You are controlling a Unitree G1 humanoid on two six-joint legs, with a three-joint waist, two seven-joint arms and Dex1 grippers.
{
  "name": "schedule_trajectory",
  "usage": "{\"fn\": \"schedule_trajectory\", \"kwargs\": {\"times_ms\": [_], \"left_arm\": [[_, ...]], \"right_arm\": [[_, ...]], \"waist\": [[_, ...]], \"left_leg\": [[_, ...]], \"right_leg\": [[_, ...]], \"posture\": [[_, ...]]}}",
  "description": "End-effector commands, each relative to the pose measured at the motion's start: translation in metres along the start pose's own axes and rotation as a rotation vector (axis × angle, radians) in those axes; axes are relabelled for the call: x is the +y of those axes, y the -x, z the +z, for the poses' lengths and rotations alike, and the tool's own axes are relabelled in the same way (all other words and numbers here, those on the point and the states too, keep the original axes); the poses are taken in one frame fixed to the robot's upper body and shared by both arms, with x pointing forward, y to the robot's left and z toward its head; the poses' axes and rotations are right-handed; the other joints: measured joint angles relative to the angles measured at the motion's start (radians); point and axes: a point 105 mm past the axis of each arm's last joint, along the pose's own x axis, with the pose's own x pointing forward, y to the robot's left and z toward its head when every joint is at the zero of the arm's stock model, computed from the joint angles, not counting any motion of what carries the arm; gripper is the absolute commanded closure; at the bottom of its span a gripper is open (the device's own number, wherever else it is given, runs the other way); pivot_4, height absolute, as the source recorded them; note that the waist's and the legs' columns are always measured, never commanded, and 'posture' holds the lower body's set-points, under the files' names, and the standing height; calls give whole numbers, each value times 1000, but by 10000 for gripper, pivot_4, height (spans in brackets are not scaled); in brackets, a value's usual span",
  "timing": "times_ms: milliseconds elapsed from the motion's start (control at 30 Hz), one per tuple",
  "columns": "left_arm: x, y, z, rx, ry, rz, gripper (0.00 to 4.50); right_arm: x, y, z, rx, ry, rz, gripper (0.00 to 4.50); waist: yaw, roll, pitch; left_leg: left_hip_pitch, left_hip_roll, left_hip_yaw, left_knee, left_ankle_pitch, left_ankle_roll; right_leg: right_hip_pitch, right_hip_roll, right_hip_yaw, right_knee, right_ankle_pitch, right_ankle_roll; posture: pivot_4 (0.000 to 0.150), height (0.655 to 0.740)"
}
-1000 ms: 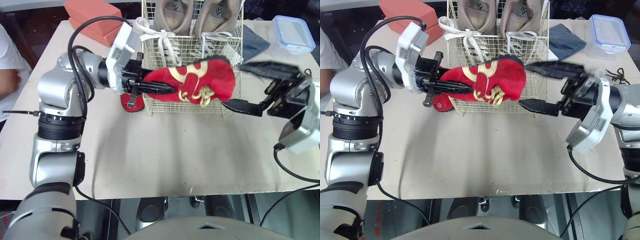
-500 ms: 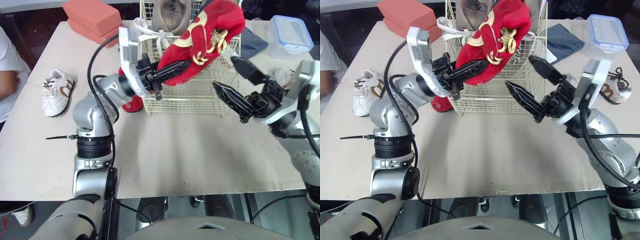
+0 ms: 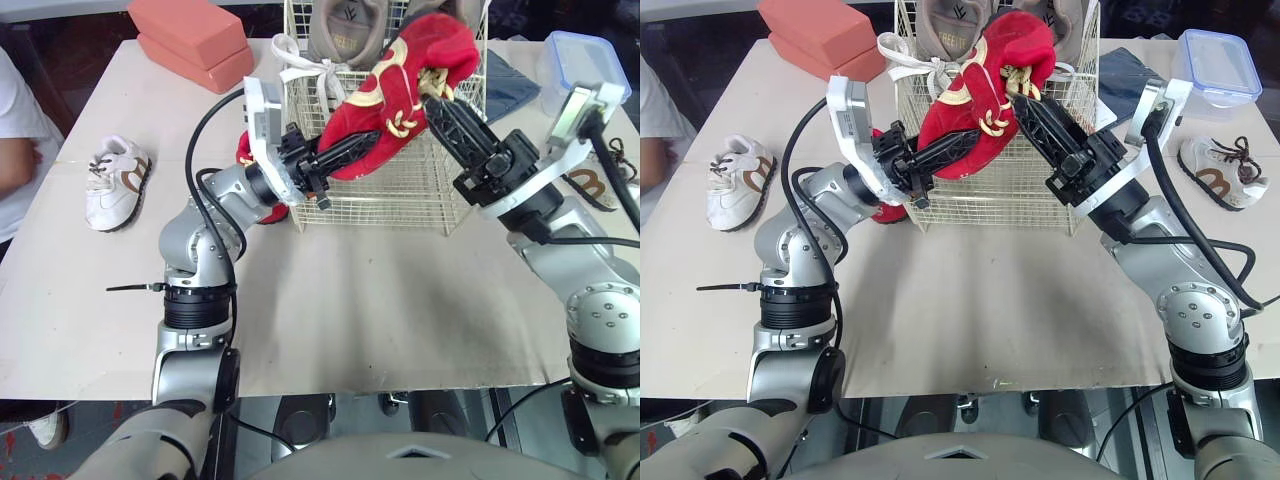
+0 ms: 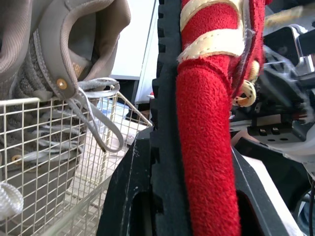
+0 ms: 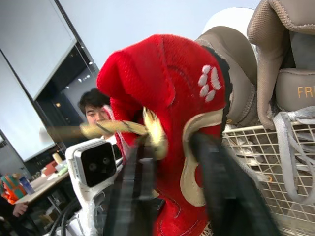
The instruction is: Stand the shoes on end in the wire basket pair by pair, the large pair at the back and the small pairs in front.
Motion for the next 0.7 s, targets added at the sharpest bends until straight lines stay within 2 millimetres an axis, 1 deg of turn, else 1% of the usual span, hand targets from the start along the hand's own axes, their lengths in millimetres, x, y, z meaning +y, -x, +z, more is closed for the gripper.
{"fn": "schedule_trajectory", "kwargs": {"times_ms": [33, 200, 267, 333, 367, 400, 433, 500, 533, 567, 600, 700], "left_arm": [[-17, -6, 5, -1, -39, -89, 39609], [-13, -4, -4, 51, -44, -79, 39609], [-13, -4, -2, 45, -42, -81, 39609], [-17, -2, -1, 63, -41, -106, 29580], [-18, -1, -1, 69, -51, -111, 26628], [-17, 0, 0, 74, -68, -105, 21649], [-15, 1, 1, 79, -94, -91, 17684], [-10, 5, 6, 87, -131, -62, 7147], [-9, 8, 9, 98, -145, -55, 3406], [-9, 11, 10, 110, -155, -52, 605], [-8, 14, 14, 116, -167, -43, 605], [-2, 26, 30, 140, -221, 17, 605]], "right_arm": [[4, -3, 11, -29, 27, 5, 43923], [2, -3, 13, -27, 46, -13, 43923], [1, -4, 16, -38, 56, -22, 43923], [1, -5, 22, -59, 72, -29, 45000], [1, -5, 25, -71, 82, -31, 45000], [2, -6, 28, -82, 91, -30, 45000], [3, -6, 32, -93, 98, -30, 45000], [3, -6, 40, -119, 123, -38, 45000], [3, -6, 44, -133, 139, -45, 45000], [3, -6, 48, -145, 156, -51, 45000], [2, -7, 52, -160, 175, -61, 45000], [-7, -6, 74, -222, 320, -122, 45000]], "waist": [[0, 0, 0], [0, 0, 0], [0, 0, 0], [0, 0, 0], [-1, 0, 0], [-1, 0, 0], [-1, 0, 0], [0, 0, 0], [0, 0, 0], [0, 0, 0], [0, 0, 0], [-4, 0, 0]], "left_leg": [[0, 0, 0, 0, 0, 0], [0, 0, 0, 0, 0, 0], [-1, 0, 0, 0, 0, 0], [-1, 0, 0, 0, 0, 0], [-1, 0, 0, 0, 0, 0], [-1, 0, 0, 0, 0, 0], [-1, 0, 0, 0, 0, 0], [-1, 0, 0, 0, 0, 0], [-1, 0, -1, 0, 0, 0], [-1, 0, -1, 0, 0, 0], [-1, 0, -1, -1, 0, 0], [-2, 0, 0, -1, 0, 0]], "right_leg": [[0, 0, 0, 0, 0, 0], [0, 0, 0, 0, 0, 0], [0, 0, 0, 0, 0, 0], [0, 0, 0, 0, 0, 0], [-1, 0, 0, 0, 0, 0], [-1, 0, 0, 0, 0, 0], [-1, 0, 0, 0, 0, 0], [-1, 0, 0, 0, 0, 0], [-1, 0, 0, 0, 0, 0], [-1, 0, -1, -1, 0, 0], [-1, 0, -1, -1, 0, 0], [-2, 0, 0, -1, 0, 0]], "posture": [[1500, 6860], [1500, 6860], [1500, 6860], [1500, 6860], [1500, 6860], [1500, 6860], [1500, 6860], [1500, 6860], [1500, 6860], [1500, 6860], [1500, 6860], [1500, 6860]]}}
